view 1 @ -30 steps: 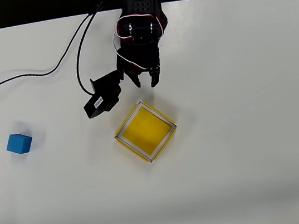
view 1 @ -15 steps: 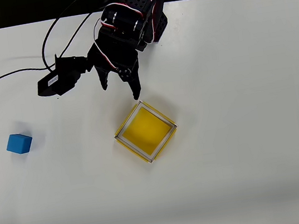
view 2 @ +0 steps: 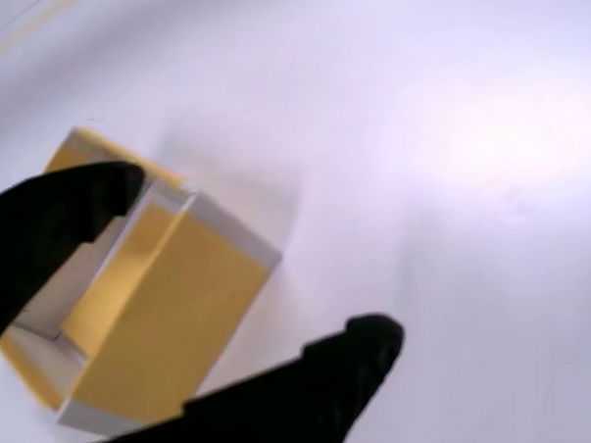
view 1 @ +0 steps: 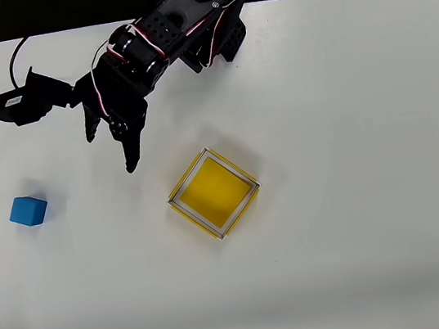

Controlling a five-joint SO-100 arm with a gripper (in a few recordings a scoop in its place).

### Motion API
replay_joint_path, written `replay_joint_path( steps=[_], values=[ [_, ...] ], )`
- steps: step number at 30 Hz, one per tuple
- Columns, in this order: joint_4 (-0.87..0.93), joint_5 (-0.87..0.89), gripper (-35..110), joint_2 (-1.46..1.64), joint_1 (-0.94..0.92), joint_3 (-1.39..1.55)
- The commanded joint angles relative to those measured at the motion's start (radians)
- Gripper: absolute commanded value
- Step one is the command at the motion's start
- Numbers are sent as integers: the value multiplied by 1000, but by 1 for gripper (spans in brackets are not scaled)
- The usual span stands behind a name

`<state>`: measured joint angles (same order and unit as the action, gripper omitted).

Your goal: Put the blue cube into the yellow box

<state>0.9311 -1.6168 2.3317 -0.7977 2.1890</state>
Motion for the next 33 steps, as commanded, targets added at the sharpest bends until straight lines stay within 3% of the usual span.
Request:
replay_joint_path(
  steps=[1,16,33],
  values=[
    [-89,-25,50,-64,-75,-153],
    [-549,-15,54,-497,-190,-267],
    [-808,5,54,-948,-233,-531]
  ],
)
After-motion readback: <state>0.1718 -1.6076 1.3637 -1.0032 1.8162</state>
